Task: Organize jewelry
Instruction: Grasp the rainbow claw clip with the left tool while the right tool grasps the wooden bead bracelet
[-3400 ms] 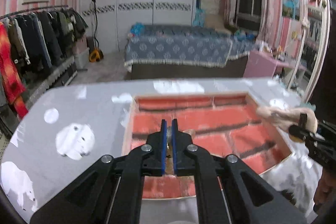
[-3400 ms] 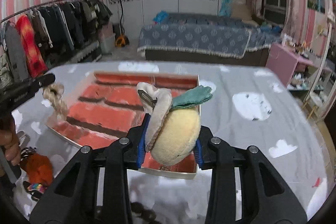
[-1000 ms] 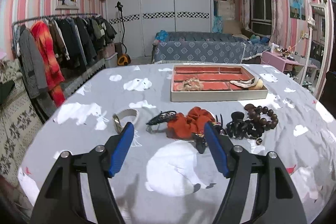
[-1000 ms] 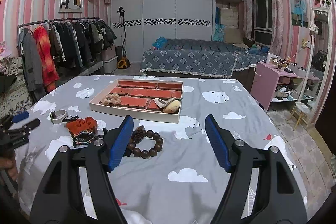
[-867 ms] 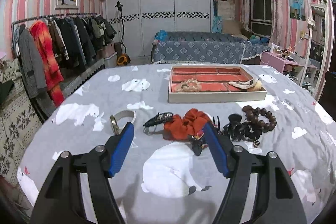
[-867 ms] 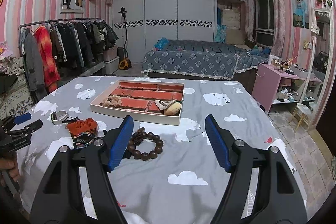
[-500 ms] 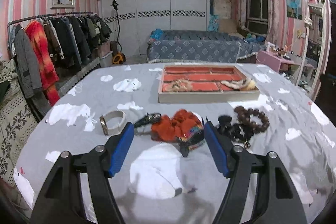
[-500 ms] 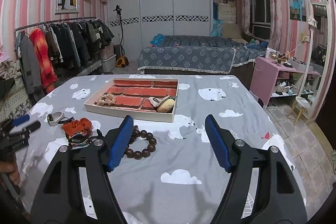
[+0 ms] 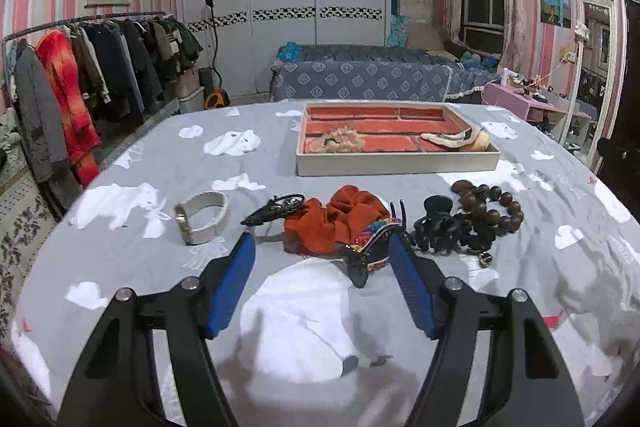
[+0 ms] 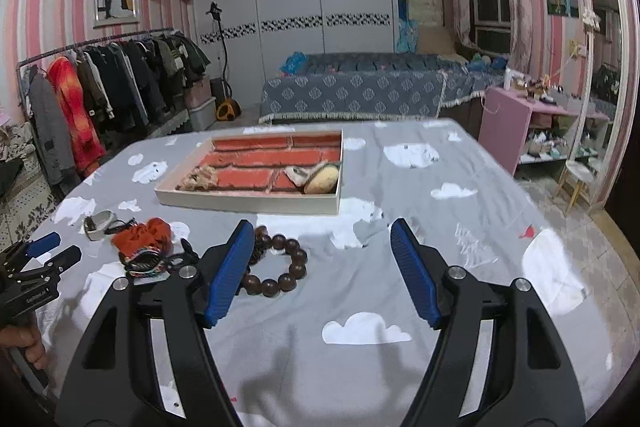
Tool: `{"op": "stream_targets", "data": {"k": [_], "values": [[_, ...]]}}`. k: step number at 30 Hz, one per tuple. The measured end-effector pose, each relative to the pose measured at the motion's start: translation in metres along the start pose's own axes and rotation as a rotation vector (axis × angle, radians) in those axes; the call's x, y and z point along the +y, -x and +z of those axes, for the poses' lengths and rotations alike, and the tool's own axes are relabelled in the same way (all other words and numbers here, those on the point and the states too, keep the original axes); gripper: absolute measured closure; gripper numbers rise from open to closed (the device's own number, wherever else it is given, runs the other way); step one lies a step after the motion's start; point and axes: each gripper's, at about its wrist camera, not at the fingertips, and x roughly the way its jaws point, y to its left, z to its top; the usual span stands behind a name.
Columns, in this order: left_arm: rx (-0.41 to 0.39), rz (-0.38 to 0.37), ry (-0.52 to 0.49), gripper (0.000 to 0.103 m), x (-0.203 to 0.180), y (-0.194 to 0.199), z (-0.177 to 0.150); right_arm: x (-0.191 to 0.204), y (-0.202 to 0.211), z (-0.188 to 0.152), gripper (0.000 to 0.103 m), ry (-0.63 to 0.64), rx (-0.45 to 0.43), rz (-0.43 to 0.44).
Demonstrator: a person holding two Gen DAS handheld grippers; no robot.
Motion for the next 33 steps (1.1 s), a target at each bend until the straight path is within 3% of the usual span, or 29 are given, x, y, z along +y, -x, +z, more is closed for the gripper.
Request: {"op": "stream_targets", "data": {"k": [5, 10, 16, 22, 33], "values": [[0.039, -0.078, -0.02, 0.035, -0.006, -0.025, -0.009, 0.005, -0.034, -0.014, 0.033, -0.014, 0.064, -0.005], [0.095, -0.054, -0.075, 0.035, -0.017, -0.049, -0.014, 0.008, -0.062, -0.018, 0.033, 0.003, 0.121, -0.016], [0.21, -0.096, -0.064, 0.036, -0.02, -0.081, -0.011, 0.007, -0.097, -0.026, 0.033, 0.008, 0.19, -0.016], [0.273, -0.14, -0.058, 0.068, -0.02, -0.092, -0.013, 0.007, -0.113, -0.033, 0.033, 0.015, 0.234, -0.011], [0.277, -0.142, -0.07, 0.07, -0.019, -0.09, -0.015, 0.008, -0.129, -0.031, 0.033, 0.016, 0.283, -0.011]]}}
